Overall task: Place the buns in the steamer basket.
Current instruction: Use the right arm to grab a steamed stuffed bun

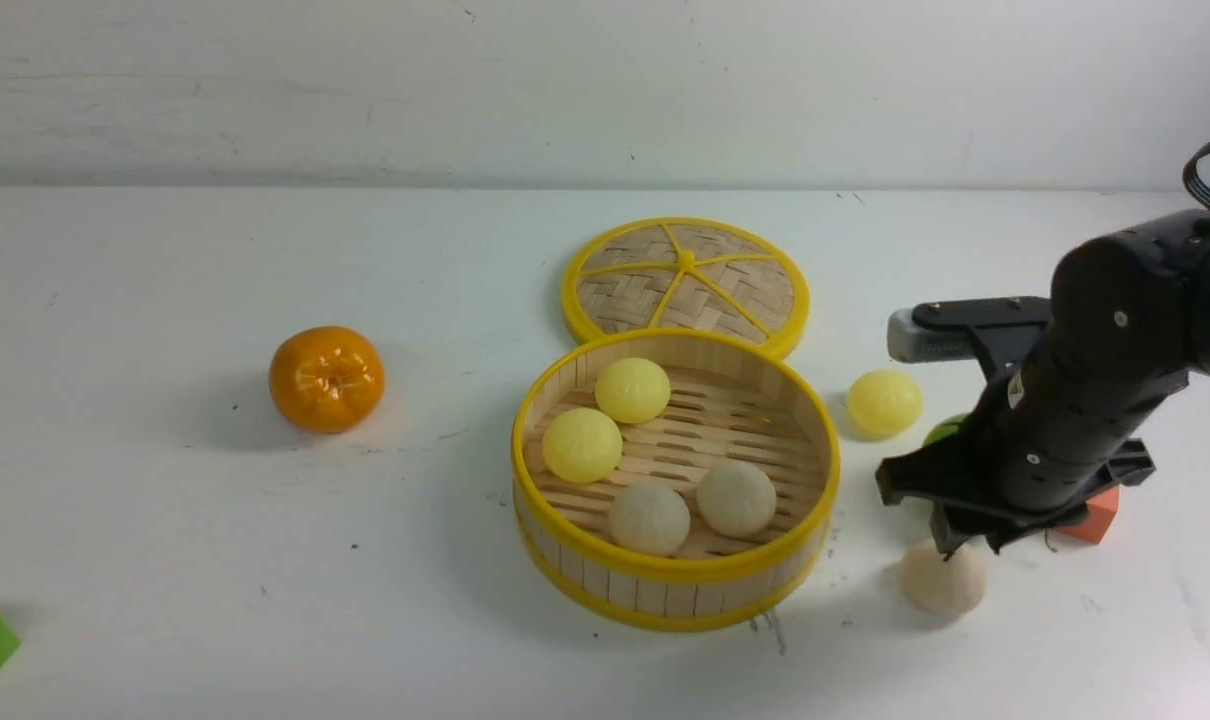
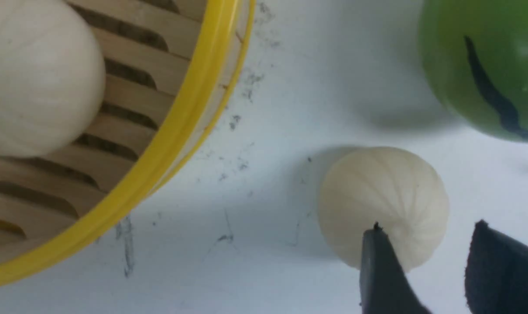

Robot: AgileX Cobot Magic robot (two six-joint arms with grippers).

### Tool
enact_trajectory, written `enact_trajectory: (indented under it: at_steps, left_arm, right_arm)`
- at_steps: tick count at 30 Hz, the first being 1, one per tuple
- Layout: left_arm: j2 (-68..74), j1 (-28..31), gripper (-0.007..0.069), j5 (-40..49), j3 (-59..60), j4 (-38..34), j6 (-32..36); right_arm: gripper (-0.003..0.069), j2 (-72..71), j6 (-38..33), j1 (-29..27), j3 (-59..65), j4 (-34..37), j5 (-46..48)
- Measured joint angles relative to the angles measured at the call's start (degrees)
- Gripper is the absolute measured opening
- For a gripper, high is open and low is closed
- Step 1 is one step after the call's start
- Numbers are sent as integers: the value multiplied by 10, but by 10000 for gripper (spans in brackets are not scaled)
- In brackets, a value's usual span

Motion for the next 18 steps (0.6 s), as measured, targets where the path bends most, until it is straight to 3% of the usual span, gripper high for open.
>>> enact_trajectory:
  at_steps: [9,18]
  left_arm:
    - [0,0,78,0,0,0,0]
    - [0,0,90,0,0,0,0]
  right_arm:
    - [279,38,0,-21,0,5,-43]
    - [279,22,-4,-21,-14,30,-18]
